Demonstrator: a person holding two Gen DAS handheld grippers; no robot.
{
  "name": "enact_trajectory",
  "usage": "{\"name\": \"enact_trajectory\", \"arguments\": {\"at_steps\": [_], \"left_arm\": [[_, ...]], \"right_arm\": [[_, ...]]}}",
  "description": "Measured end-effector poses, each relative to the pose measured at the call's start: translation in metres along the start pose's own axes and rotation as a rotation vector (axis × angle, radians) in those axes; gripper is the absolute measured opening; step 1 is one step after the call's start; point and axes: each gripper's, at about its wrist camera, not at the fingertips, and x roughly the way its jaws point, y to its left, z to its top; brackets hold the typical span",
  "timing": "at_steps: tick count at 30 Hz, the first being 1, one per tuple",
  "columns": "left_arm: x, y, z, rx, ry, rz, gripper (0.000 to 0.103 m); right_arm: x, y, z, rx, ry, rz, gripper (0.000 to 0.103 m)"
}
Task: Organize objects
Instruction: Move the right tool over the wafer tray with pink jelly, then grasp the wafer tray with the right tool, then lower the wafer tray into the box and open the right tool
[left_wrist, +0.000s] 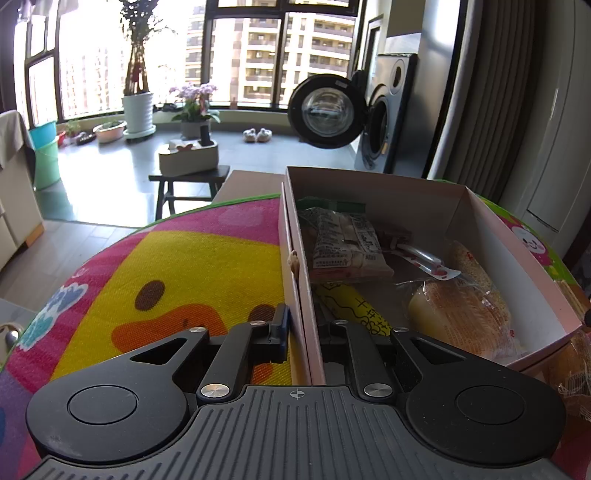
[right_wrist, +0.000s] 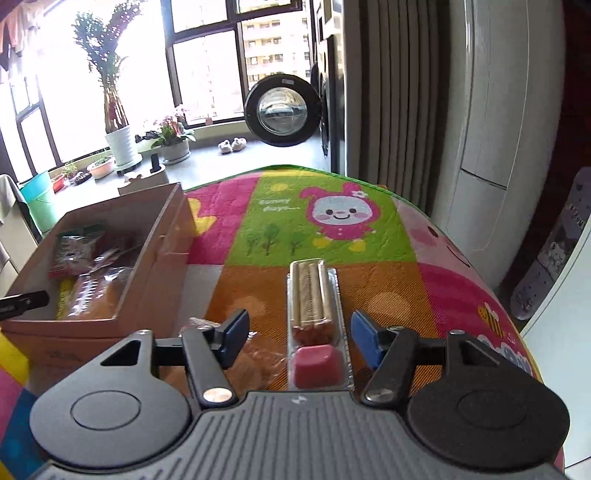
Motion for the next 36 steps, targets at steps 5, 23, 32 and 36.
{"name": "enact_trajectory", "arguments": {"at_steps": [5,23,32,36], "left_arm": [[-0.001,-0.001,0.000,0.008,0.001,0.002,0.014],[0.000,0.001,-0.001,-0.002,-0.015,-0.020,0.015],[-0.001,0.003,-0.001,-0.007,-0.014,-0.028,0.016],[0.000,0.004,-0.002,-0.014,-0.013,-0.034,0.016]], "right_arm": [[0.044,-0.002,0.004,-0.005,0.065,-0.035,0.047],[-0.084,-0.008,-0.038,-0.071,0.113,-0.025,0.032],[-0.172,0.045,-0.028,-0.147,-0.005,0.170,0.031],[-0.186,0.069,-0.008,-0.160,-0.072,0.275,0.031]]}}
